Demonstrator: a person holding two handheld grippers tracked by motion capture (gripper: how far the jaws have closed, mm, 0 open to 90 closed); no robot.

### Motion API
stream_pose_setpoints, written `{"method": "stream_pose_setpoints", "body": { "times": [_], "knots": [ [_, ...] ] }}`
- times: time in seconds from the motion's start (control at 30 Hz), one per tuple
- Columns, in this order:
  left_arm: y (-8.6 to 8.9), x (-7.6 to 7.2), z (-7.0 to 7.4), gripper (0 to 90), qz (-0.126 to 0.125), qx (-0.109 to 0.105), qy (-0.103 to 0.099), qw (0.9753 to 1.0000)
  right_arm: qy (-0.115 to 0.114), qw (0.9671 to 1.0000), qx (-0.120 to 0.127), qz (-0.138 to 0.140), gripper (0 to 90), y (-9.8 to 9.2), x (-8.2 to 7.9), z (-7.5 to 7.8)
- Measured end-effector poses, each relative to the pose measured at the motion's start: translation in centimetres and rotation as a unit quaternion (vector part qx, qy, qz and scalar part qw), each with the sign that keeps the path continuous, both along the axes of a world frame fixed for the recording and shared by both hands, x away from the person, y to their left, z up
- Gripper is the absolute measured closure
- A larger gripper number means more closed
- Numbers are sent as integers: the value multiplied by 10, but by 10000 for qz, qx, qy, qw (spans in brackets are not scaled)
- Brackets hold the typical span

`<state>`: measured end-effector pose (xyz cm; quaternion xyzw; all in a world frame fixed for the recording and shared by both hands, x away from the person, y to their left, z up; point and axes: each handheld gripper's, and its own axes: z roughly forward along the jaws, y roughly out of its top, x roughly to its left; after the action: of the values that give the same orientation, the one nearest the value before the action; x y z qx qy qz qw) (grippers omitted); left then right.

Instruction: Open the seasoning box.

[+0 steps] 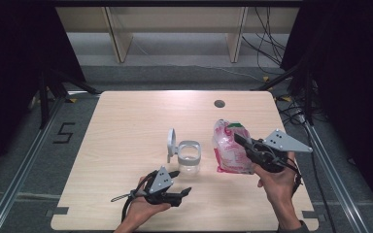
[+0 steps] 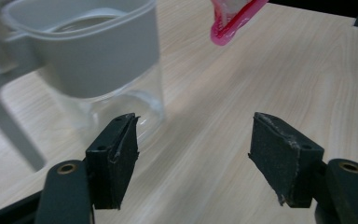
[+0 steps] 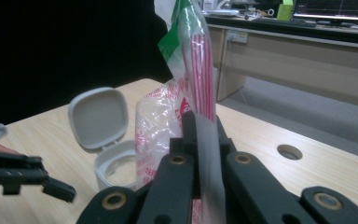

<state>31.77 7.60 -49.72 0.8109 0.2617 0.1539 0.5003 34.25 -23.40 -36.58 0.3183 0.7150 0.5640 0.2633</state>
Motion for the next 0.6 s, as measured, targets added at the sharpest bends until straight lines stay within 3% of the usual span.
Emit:
{"method": "stream_pose_setpoints", "body": {
  "times": [0.1, 0.17, 0.27, 0.3, 0.47, 0.6],
  "knots": [
    [-17, -3, -4, 317, -189, -8, 48, 9998, -51, 10000, 56, 23, 900, 4, -3, 3],
    [-25, -3, -6, 320, -198, 30, -6, 9998, 52, 9998, 73, 153, 900, 7, -7, 5],
    [-34, -1, -7, 321, -209, -9, -2, 9998, 21, 9997, 91, 206, 900, 11, -10, 7],
    [-38, 2, -7, 322, -193, -40, -13, 9998, 121, 9995, 138, 274, 900, 16, -15, 9],
    [-44, 3, -5, 346, -207, -214, 10, 9996, -19, 9987, 79, 502, 900, 25, -18, 11],
    [-46, 4, -5, 379, -178, -141, -128, 9997, 2, 9982, 53, 599, 900, 32, -22, 12]
  ]
}}
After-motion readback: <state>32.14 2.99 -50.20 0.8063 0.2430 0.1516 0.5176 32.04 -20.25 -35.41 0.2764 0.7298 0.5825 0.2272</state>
